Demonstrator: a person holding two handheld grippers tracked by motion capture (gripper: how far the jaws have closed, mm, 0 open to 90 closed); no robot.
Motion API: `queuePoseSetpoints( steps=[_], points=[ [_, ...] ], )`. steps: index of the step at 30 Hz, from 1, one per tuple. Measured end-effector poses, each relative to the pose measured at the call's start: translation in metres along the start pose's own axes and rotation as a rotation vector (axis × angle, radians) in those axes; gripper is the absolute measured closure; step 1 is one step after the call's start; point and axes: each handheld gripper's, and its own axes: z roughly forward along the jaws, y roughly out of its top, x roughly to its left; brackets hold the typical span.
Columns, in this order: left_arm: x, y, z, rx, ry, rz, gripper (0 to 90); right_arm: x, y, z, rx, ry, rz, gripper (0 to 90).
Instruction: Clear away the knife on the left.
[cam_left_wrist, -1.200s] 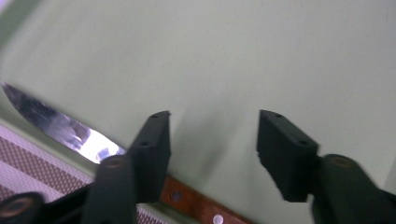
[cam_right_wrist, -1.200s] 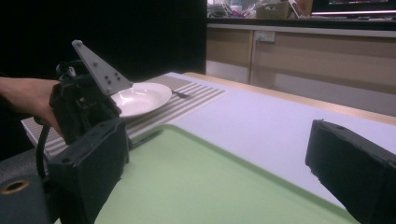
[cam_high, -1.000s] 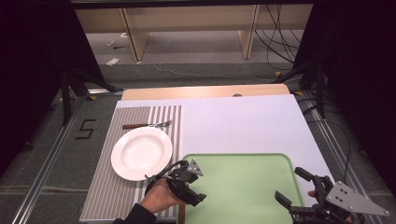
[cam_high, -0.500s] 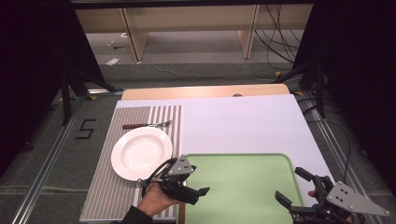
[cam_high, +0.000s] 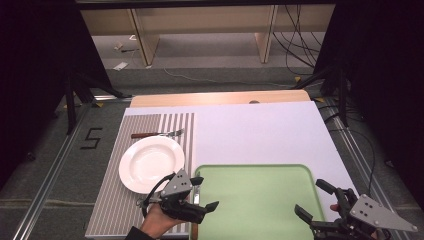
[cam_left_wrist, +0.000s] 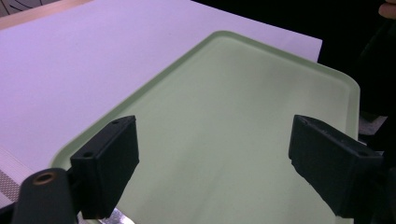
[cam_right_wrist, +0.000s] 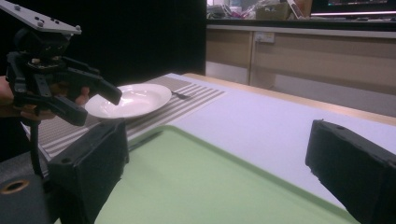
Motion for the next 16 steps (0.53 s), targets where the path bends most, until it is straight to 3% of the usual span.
queuePoseSetpoints(
  steps=[6, 16],
  points=[
    [-0.0032, -0.0047, -0.008, -0.07, 0.036, -0.018, 16.0, 0.0001, 0.0002, -0.0002, 0.002, -0.001, -0.001, 7.0],
    [-0.0049, -0.0062, -0.0049, -0.04, 0.02, -0.013, 16.0, 0.0001, 0.0003, -0.0004, 0.003, -0.003, -0.001, 7.0]
  ],
)
